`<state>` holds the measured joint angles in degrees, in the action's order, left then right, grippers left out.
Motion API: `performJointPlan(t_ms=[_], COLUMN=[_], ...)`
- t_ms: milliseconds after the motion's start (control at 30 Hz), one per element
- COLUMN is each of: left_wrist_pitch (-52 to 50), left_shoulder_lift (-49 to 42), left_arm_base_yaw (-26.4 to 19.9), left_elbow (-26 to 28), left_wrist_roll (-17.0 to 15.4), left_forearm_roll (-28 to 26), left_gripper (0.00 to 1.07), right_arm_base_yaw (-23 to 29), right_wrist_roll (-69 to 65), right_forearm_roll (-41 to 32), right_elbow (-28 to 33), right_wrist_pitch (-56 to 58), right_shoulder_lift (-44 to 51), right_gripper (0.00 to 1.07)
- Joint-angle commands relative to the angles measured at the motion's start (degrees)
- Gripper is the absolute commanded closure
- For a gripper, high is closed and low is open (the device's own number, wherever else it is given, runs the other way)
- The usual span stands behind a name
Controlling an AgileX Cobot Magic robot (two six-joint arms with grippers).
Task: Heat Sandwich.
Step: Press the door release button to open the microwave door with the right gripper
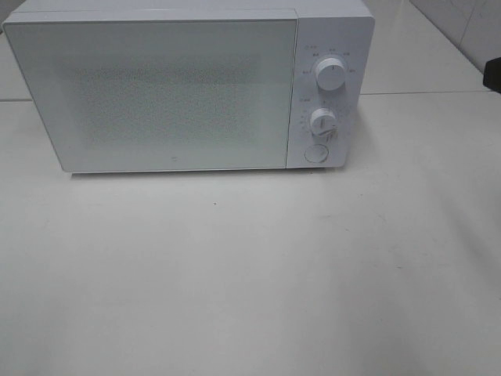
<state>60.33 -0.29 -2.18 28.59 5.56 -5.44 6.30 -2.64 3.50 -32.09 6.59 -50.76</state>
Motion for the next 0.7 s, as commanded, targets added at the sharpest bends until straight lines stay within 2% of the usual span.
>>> performJointPlan(t_ms=[33,467,700], left_wrist_pitch=[-0.8,-0.8,-0.8], left_shoulder_lift=[-1.4,-1.4,-1.4], left_arm_base_yaw=[-0.1,-0.1,-0.1], left_elbow=[-0.2,-0.2,-0.2], left_wrist_roll=[-0.3,-0.3,-0.3], left_forearm_roll=[0.1,0.1,0.1], left_gripper=[0.05,0.05,0.05], right_arm_base_yaw=[-0.2,-0.2,-0.1], right_wrist_roll=[-0.6,-0.6,3.2], right_forearm_roll=[0.1,0.1,-6.3], right_elbow=[-0.5,0.6,6.0], right_wrist_pitch=[-5.2,-18.9,-30.5], right_shoulder_lift=[-4.0,-15.4,-20.1], right_gripper=[0.31,0.31,0.31])
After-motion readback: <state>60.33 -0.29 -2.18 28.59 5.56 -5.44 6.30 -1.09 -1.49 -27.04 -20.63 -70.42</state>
